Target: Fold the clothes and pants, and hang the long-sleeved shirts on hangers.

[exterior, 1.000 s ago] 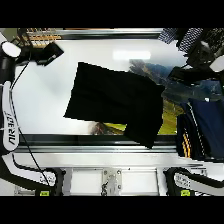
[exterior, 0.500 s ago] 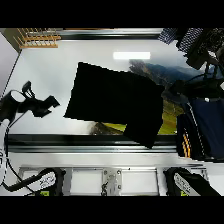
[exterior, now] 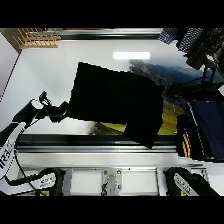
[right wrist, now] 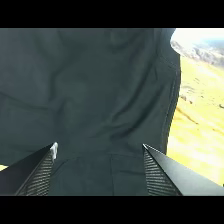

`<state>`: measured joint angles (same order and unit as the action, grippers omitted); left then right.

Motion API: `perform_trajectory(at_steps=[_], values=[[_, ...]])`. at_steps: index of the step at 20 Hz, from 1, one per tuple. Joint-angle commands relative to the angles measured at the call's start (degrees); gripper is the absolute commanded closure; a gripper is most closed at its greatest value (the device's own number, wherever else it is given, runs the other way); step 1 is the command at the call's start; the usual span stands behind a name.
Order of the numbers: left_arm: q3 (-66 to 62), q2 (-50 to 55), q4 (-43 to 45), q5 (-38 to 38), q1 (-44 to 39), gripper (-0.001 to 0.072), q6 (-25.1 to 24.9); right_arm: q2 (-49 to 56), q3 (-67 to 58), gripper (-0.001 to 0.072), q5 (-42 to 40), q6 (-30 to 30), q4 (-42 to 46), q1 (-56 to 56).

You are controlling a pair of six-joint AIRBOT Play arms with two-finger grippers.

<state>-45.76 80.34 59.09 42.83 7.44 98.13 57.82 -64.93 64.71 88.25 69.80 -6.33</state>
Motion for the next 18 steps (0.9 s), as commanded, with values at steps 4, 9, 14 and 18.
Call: perform_trajectory(at_steps=[4,9,14,18], values=[[-5.5,4.5,-0.5,-0.9,-2.4,0.0621,1.3,-0.1,0.3,0.0124,2.8,-0.1,0.6,-0.7],[-4.2,-2.5,4.4,-0.3,0.3,0.0701,-1.1,0.3,11.5,0.0120,6.2,-5.6,0.4,-13.0],[1.4,-6.8,4.3,-1.5,1.3,0.0701,-3.7,6.1,27.3,0.0126,-3.8,-12.5,-10.3,-19.9],[1.9,-6.7,4.2,-1.5,0.4,0.0701,-3.7,13.1,30.4,0.0129,-8.0,-18.3,-19.0,-16.2]])
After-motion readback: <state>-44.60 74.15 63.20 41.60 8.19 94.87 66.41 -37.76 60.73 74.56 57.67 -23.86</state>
